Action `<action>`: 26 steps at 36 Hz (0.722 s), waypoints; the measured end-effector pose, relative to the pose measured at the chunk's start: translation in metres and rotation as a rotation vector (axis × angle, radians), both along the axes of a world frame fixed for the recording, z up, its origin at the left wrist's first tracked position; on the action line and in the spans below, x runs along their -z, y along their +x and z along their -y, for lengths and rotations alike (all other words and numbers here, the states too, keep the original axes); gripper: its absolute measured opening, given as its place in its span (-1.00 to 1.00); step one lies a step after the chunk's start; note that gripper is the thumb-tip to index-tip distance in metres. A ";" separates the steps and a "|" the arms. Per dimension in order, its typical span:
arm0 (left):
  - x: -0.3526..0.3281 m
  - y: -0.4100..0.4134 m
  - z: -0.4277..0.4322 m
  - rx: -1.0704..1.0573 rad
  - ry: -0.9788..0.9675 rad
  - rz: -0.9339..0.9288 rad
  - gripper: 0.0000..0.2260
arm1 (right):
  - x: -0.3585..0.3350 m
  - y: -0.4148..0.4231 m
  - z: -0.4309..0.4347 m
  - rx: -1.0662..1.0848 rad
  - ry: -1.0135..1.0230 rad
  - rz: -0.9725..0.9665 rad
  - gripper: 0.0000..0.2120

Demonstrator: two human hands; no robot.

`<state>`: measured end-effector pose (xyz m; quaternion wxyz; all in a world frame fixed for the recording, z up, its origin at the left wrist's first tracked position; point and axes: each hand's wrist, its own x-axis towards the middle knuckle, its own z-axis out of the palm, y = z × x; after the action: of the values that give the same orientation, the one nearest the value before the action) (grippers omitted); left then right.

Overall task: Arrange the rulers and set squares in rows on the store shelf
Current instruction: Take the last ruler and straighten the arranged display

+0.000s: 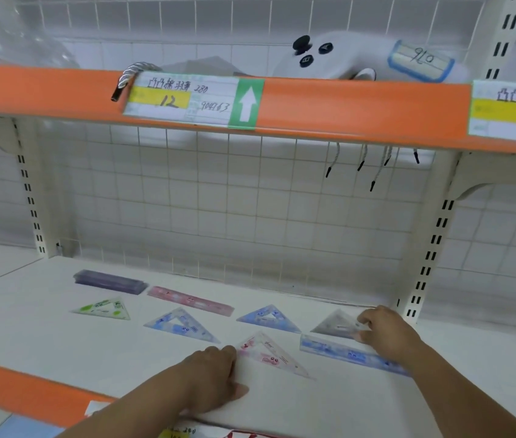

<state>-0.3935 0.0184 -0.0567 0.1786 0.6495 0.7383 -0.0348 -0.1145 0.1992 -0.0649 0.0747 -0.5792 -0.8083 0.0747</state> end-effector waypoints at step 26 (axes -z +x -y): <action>-0.001 0.001 0.000 -0.011 -0.013 -0.010 -0.55 | 0.001 -0.004 0.000 0.002 -0.137 -0.111 -0.86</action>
<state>-0.3925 0.0185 -0.0561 0.1793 0.6439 0.7426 -0.0419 -0.1187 0.1996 -0.0656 0.0796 -0.5788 -0.7953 0.1616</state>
